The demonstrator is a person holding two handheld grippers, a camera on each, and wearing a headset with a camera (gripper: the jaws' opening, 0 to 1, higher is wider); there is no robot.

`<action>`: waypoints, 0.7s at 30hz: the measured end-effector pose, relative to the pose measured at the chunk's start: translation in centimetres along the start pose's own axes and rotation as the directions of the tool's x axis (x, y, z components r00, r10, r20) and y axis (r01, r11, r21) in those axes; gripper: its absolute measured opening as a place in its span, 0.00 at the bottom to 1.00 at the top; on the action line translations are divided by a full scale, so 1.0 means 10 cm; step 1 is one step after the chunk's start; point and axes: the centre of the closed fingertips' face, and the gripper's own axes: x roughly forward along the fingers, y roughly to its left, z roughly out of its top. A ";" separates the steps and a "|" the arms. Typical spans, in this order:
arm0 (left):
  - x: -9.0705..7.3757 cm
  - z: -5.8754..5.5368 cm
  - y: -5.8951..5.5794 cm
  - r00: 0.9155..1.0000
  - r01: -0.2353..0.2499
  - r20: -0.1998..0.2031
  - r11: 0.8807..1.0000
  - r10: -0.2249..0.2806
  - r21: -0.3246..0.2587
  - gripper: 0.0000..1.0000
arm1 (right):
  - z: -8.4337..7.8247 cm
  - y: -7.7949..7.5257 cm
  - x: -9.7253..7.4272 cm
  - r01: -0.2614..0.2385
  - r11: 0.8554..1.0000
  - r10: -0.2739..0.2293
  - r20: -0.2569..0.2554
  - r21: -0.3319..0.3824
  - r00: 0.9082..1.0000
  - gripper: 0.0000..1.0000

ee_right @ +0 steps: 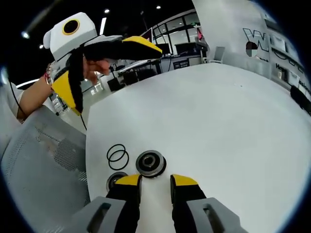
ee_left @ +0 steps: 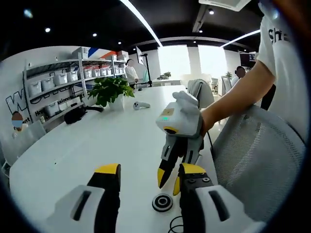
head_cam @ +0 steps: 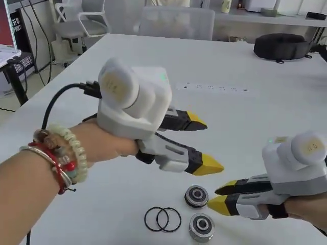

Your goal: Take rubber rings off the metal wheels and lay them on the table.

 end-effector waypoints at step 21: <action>0.24 -0.86 -0.10 0.992 -0.002 -0.129 0.998 -0.006 -0.059 0.28 | -0.04 0.03 0.08 -0.011 0.999 0.011 -0.005 -0.037 1.000 0.21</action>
